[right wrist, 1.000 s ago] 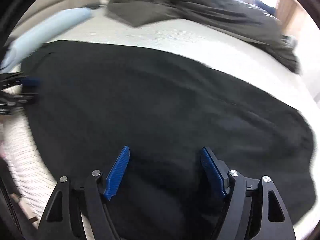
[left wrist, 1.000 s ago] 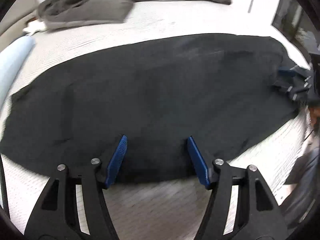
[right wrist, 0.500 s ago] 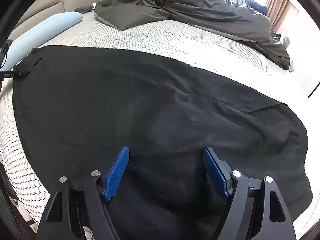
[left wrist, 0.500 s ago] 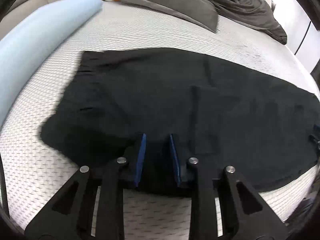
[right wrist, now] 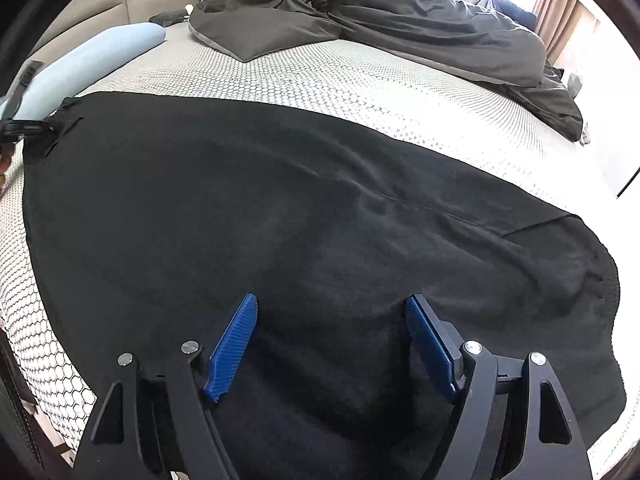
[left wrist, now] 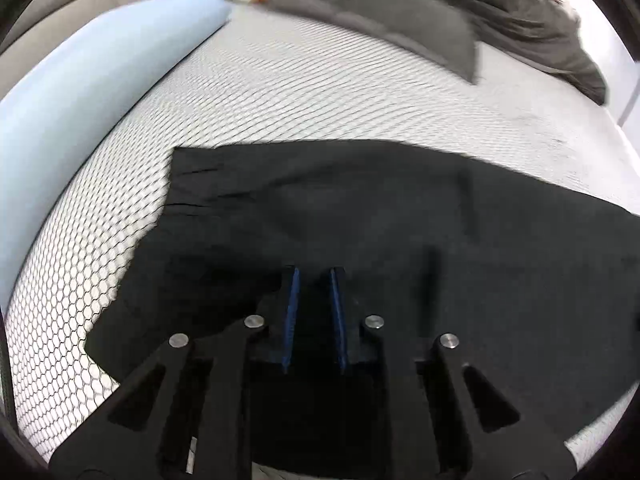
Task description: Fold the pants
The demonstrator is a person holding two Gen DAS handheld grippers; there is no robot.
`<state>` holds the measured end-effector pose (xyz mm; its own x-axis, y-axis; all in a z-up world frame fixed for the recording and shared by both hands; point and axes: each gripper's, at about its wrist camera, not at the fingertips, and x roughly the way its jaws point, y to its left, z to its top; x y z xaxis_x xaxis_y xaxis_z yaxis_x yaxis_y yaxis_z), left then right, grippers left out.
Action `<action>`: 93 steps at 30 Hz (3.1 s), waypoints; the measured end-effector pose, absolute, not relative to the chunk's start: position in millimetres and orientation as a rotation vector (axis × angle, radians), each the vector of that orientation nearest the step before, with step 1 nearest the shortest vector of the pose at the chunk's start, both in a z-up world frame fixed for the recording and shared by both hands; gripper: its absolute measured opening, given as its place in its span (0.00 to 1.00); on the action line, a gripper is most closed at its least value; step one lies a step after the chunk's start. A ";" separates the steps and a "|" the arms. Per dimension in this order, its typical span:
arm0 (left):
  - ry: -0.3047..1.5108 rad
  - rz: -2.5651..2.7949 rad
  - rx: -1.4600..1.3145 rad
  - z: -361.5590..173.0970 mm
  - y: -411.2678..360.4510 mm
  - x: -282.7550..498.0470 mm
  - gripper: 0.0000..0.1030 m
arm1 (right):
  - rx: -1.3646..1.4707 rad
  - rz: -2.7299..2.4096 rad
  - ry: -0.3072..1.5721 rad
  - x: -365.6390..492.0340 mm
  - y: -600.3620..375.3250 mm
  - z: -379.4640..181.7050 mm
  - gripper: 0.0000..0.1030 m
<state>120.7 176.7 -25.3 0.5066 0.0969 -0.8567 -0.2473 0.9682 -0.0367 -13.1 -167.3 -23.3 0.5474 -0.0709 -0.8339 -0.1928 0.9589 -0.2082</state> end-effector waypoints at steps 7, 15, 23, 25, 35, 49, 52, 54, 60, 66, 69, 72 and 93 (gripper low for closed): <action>0.943 0.300 -0.245 -2.9 202.1 96.0 0.08 | -0.275 0.048 0.999 -12.0 -184.3 -23.0 0.76; 1.008 0.325 -0.205 -19.1 177.9 151.3 0.11 | -0.269 0.078 0.996 -6.1 -173.3 -26.4 0.76; 0.917 0.412 -0.218 15.2 177.5 107.0 0.12 | -0.252 0.044 1.001 -13.0 -190.2 -22.2 0.78; 0.856 0.344 -0.216 35.9 147.7 74.3 0.19 | -0.239 0.050 1.000 -16.2 -189.9 -19.4 0.78; 0.847 -0.234 -0.231 24.7 -81.2 43.6 0.70 | -0.264 0.186 0.988 -57.8 -183.6 -18.8 0.78; 0.897 -0.391 -0.056 -5.6 -209.0 56.3 0.70 | 0.159 -0.232 0.910 -116.0 -368.7 5.0 0.79; 0.911 -0.473 0.014 -9.6 -246.9 58.3 0.70 | 0.467 -0.186 0.841 -129.2 -403.3 3.8 0.80; 0.920 -0.504 0.118 -16.9 -268.8 53.1 0.75 | 0.613 -0.149 0.803 -128.8 -418.2 -6.4 0.79; 0.923 -0.535 0.143 -17.0 -271.3 45.6 0.76 | 0.907 -0.092 0.620 -95.0 -444.5 -31.2 0.79; 0.859 -0.438 -0.040 6.9 -211.7 57.2 0.76 | 0.828 -0.231 0.602 -56.7 -450.0 -32.5 0.36; 0.839 -0.348 -0.118 15.0 -171.9 65.9 0.76 | 0.766 -0.258 0.581 -44.7 -445.1 -15.1 0.22; 0.822 -0.261 -0.162 20.4 -135.0 76.9 0.76 | 0.553 -0.189 0.515 -20.4 -388.4 32.6 0.18; 1.040 -0.471 -0.362 -12.3 -66.7 123.1 0.56 | 0.128 0.284 0.842 11.8 -203.0 17.5 0.72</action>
<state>123.1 -66.7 -12.3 0.4226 -0.5330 -0.7331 0.1996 0.8437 -0.4983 11.8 -203.0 17.5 0.6311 0.2979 -0.7162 -0.1969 0.9546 0.2236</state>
